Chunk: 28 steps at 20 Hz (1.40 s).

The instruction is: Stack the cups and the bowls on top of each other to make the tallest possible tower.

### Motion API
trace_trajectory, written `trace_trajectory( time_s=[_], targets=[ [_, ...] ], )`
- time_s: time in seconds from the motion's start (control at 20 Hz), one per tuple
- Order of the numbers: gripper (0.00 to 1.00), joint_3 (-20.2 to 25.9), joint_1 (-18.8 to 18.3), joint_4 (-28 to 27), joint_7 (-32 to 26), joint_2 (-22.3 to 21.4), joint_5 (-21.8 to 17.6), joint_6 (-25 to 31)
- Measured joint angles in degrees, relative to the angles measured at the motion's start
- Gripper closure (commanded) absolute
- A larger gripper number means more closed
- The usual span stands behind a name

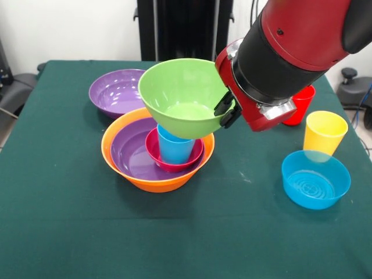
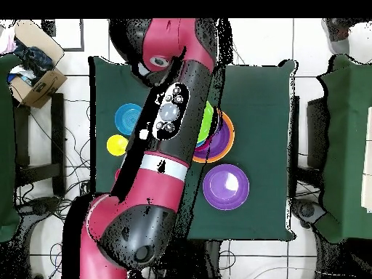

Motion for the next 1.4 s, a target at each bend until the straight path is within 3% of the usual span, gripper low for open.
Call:
trace_trajectory(
  time_s=[1.4],
  targets=[
    [1.00,3.0,0.1,2.6,0.0,-0.5,-1.4,-0.5]
  ],
)
